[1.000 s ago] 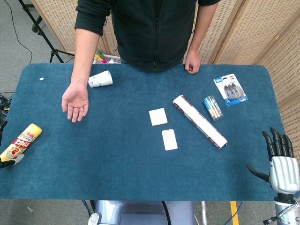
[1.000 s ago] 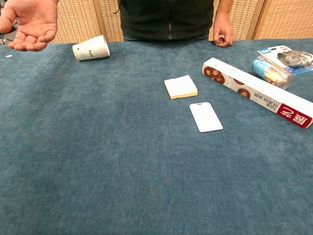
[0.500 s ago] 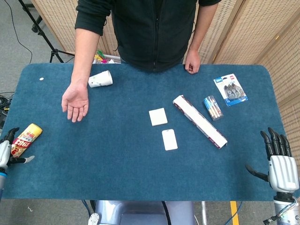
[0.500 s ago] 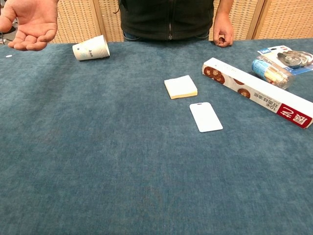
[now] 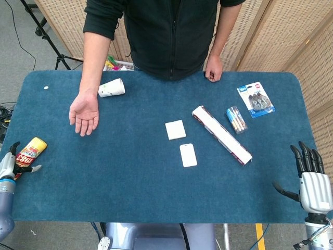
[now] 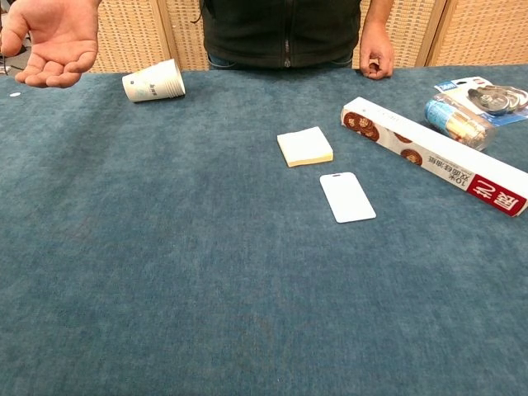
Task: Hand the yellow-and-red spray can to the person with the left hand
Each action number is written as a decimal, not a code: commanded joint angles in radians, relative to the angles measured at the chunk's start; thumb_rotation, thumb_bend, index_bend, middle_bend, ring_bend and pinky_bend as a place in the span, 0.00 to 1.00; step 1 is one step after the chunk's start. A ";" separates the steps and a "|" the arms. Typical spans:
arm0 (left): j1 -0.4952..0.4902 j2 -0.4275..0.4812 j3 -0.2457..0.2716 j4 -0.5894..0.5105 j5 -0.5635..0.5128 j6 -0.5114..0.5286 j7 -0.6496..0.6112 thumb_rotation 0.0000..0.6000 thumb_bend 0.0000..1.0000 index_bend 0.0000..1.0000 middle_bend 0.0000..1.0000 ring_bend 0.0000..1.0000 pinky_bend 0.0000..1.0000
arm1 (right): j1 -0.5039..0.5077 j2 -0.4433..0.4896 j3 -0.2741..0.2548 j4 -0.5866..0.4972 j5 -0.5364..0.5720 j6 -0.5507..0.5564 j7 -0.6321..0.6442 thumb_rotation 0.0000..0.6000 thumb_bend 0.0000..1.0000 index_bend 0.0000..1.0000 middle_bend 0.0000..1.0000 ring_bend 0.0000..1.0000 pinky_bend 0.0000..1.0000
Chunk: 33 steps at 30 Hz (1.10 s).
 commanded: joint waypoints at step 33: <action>0.060 0.182 0.002 -0.239 0.814 0.658 -0.140 1.00 0.57 0.69 0.62 0.46 0.61 | 0.002 0.009 -0.003 -0.013 0.009 -0.015 0.022 1.00 0.00 0.00 0.00 0.00 0.00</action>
